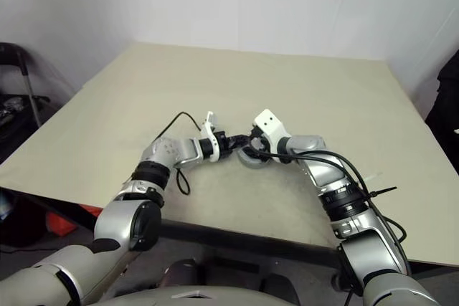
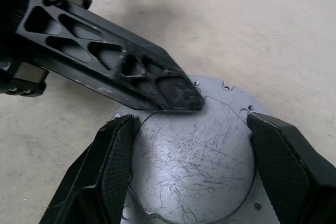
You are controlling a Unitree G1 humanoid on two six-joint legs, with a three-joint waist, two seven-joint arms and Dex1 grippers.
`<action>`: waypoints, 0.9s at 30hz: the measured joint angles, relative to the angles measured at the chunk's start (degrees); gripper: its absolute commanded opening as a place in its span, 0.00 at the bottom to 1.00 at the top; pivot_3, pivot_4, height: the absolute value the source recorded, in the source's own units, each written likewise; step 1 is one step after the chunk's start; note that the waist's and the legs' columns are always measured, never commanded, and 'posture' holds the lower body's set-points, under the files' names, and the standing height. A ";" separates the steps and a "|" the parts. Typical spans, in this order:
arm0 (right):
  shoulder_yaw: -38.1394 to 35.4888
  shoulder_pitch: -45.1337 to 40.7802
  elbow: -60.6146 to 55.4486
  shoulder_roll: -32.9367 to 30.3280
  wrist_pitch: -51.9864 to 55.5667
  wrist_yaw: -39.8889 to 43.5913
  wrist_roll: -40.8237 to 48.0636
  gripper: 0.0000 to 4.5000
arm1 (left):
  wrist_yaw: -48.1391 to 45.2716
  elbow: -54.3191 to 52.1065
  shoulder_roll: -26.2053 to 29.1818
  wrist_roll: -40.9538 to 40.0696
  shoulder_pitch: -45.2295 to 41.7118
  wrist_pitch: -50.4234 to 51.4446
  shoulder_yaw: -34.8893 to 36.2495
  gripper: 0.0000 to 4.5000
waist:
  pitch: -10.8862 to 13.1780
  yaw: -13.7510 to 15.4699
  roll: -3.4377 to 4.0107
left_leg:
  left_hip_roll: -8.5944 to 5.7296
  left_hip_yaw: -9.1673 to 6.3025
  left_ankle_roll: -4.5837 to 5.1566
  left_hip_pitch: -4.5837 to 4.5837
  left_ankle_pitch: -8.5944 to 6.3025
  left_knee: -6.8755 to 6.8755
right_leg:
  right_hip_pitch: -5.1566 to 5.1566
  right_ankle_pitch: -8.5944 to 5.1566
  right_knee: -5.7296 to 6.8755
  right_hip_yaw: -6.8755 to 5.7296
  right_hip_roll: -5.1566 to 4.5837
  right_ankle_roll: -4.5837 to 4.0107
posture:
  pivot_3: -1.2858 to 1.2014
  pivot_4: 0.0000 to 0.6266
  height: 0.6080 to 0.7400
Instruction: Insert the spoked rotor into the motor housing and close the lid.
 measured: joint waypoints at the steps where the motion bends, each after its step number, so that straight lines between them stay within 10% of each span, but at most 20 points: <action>1: -0.02 -0.05 0.01 0.00 0.02 0.01 0.00 0.67 | -0.04 -0.22 0.04 0.00 0.13 0.08 -0.06 0.01 | 0.00 0.00 0.00 | 0.00 0.00 0.00 0.01 0.00 -0.03 | 0.01 -0.01 -0.03 0.00 0.00 0.02 | 0.52 0.00 1.00; 7: -1.33 -0.03 -0.90 -1.02 1.32 -0.31 0.19 0.99 | -0.31 -0.95 0.12 0.12 0.43 0.49 -0.20 0.01 | 0.01 0.05 -0.01 | -0.03 0.00 -0.04 -0.06 0.03 -0.18 | -0.05 0.07 -0.12 0.00 0.00 -0.11 | 0.52 0.00 1.00; 18: -8.53 5.43 -19.27 -6.45 15.80 1.47 6.87 0.99 | -1.25 -2.29 -0.21 0.12 0.66 0.73 -0.21 0.01 | 0.43 0.48 0.34 | -0.06 0.01 -0.26 -0.30 0.17 -0.45 | -0.32 0.09 -0.32 -0.02 0.02 -0.11 | 0.52 0.00 1.00; 27: -32.34 5.36 -19.09 1.01 38.51 -7.02 14.94 0.99 | -1.26 -1.60 -0.67 0.16 0.22 0.32 -0.22 0.01 | 0.43 1.26 0.34 | -0.07 0.02 -0.40 -0.41 0.26 -0.51 | -0.48 0.11 -0.32 -0.02 0.02 -0.14 | 0.52 0.00 1.00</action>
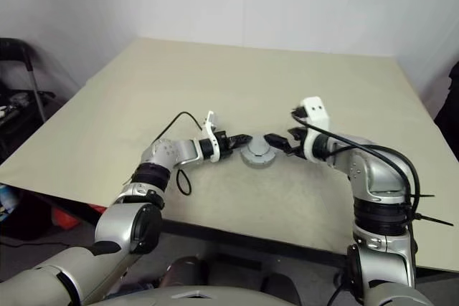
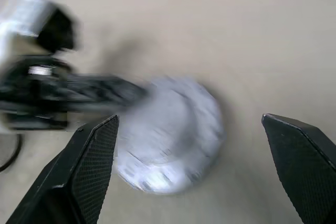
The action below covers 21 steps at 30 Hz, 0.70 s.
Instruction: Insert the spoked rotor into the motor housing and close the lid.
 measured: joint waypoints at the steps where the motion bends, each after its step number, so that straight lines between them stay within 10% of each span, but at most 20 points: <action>1: -1.84 1.05 0.92 0.47 2.25 -0.61 0.13 0.99 | 0.21 0.26 0.20 0.41 -0.09 -0.48 0.00 0.01 | 0.00 0.01 0.02 | 0.00 0.01 -0.02 -0.04 0.01 -0.04 | -0.10 0.00 0.00 0.00 0.01 0.00 | 0.52 0.00 1.00; 21: -12.56 -1.93 7.03 19.97 7.69 -9.21 1.32 0.99 | 0.53 4.58 1.80 1.26 -1.71 -3.52 2.22 0.01 | -0.07 -1.66 0.04 | 0.13 0.05 -0.51 0.13 0.30 -0.24 | -0.36 0.04 0.31 0.00 0.06 -0.05 | 0.52 0.00 1.00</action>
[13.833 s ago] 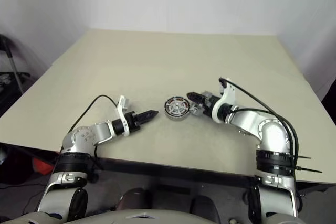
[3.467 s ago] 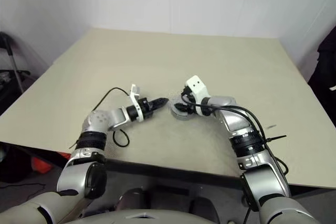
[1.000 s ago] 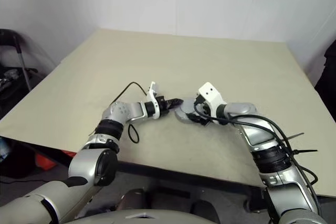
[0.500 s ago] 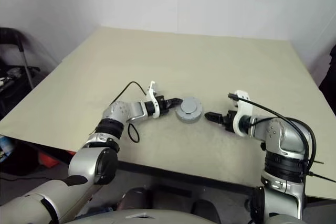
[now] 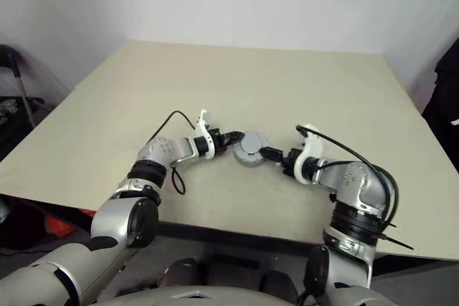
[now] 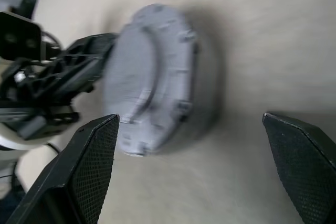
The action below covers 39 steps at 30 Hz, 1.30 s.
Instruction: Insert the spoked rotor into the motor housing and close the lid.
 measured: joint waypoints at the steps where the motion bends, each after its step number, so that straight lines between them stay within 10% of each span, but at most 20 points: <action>1: -0.30 -0.59 0.75 0.59 -0.08 -0.32 0.00 0.99 | 0.02 0.06 0.01 0.00 -0.07 -0.02 0.04 0.01 | 0.00 -0.04 0.00 | 0.00 0.00 0.00 -0.01 0.00 0.00 | -0.01 0.01 0.00 0.00 0.00 -0.01 | 0.52 0.00 1.00; 27: -4.99 -8.48 15.52 10.35 -7.97 -4.78 2.68 0.99 | 1.70 0.09 2.12 1.15 -0.65 -1.92 2.28 0.01 | 0.05 -2.00 0.00 | 0.94 0.10 -0.69 -0.21 0.42 -0.33 | -0.78 0.17 0.35 -0.07 0.86 -0.90 | 0.52 0.00 1.00; 34: -5.98 -9.18 19.44 10.09 -11.43 -7.13 3.42 0.57 | 1.98 0.03 2.27 1.56 -0.64 -2.47 2.40 0.01 | 0.07 -1.97 0.02 | 0.96 0.11 -0.89 -0.12 0.53 -0.33 | -0.75 0.12 0.42 -0.05 0.87 -0.97 | 0.52 0.00 1.00; 39: -6.02 -9.83 20.16 8.80 -11.15 -7.45 4.92 0.53 | 1.68 -0.13 2.16 1.50 -0.74 -2.69 2.50 0.01 | 0.06 -1.39 0.07 | 0.94 0.10 -0.87 -0.14 0.52 -0.33 | -0.73 0.14 0.42 -0.05 0.87 -1.01 | 0.52 0.00 1.00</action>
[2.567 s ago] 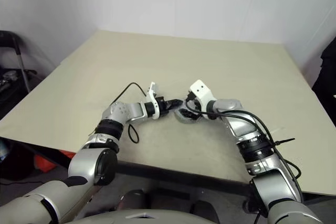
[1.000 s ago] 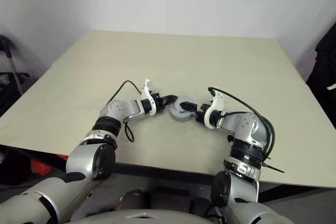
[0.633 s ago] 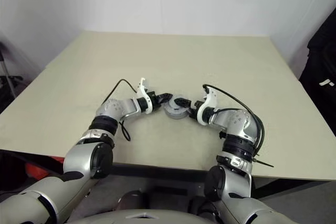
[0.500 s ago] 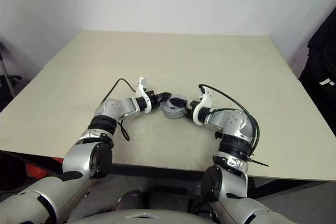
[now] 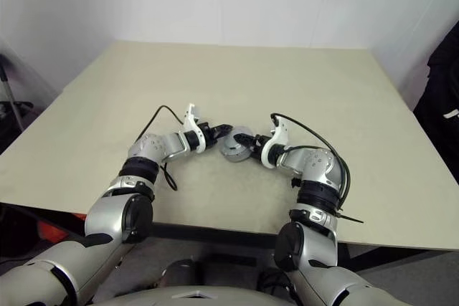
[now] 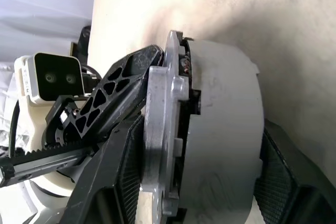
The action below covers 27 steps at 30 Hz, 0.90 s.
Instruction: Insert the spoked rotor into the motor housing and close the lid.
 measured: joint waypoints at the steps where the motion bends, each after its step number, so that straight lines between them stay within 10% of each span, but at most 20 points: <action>1: 0.00 0.00 0.15 -0.19 0.04 -0.03 0.27 0.53 | -0.01 0.03 -0.07 0.00 -0.01 -0.09 0.01 0.01 | 0.00 0.02 0.00 | 0.00 0.00 0.00 -0.02 0.00 0.00 | -0.01 0.00 0.00 0.00 0.00 0.00 | 0.52 0.00 1.00; 24: -11.93 -11.29 4.49 0.90 0.58 -11.73 12.63 0.53 | -1.75 -18.27 1.34 -12.72 11.77 5.13 9.63 0.01 | 0.51 0.49 0.30 | -0.04 0.03 0.24 -2.20 -0.10 0.70 | -2.07 0.23 0.97 -0.25 0.09 0.17 | 0.52 0.00 1.00; 27: -13.70 -13.13 4.49 1.35 0.59 -13.34 15.63 0.53 | -0.76 -22.61 1.18 -17.04 14.14 7.10 11.95 0.14 | 0.55 0.52 0.27 | -0.03 0.05 0.22 -2.20 -0.10 0.73 | -2.07 0.23 1.00 -0.23 0.08 0.17 | 0.52 0.00 1.00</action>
